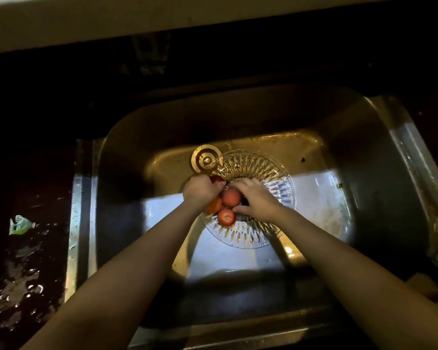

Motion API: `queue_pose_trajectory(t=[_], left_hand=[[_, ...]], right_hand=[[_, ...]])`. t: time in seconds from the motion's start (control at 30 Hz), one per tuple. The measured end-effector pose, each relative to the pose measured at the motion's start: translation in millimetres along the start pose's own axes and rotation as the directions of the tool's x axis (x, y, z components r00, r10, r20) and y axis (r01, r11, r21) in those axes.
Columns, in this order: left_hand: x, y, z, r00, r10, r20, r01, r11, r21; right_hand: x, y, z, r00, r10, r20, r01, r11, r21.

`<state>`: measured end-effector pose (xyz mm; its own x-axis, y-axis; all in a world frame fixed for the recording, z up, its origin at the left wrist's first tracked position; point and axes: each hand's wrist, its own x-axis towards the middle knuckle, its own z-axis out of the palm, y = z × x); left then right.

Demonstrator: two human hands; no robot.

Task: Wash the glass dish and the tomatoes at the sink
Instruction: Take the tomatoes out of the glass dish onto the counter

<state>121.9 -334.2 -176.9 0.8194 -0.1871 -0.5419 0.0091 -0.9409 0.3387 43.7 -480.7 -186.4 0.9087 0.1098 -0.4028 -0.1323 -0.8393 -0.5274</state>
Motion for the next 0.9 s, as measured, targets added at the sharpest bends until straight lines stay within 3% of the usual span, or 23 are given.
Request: queue_pose_trajectory(t=[0.2, 0.47, 0.63, 0.9], left_hand=[[1, -1, 1, 0.999, 0.051, -0.015, -0.051, 0.999, 0.013], [-23, -8, -20, 0.973, 0.201, -0.111, -0.22, 0.956, -0.194], [-57, -19, -60, 0.961, 0.159, -0.225, -0.225, 0.926, -0.305], [-120, -73, -131, 0.876, 0.056, -0.479, -0.276, 0.872, -0.403]], right_hand=[[7, 1, 7, 0.999, 0.029, -0.031, -0.024, 0.988, 0.152], [-10, -16, -9, 0.996, 0.03, -0.09, -0.001, 0.955, 0.298], [-15, -55, -41, 0.982, 0.009, -0.188, 0.065, 0.921, 0.384], [4, -157, -72, 0.949, -0.174, -0.261, 0.25, 0.924, 0.291]])
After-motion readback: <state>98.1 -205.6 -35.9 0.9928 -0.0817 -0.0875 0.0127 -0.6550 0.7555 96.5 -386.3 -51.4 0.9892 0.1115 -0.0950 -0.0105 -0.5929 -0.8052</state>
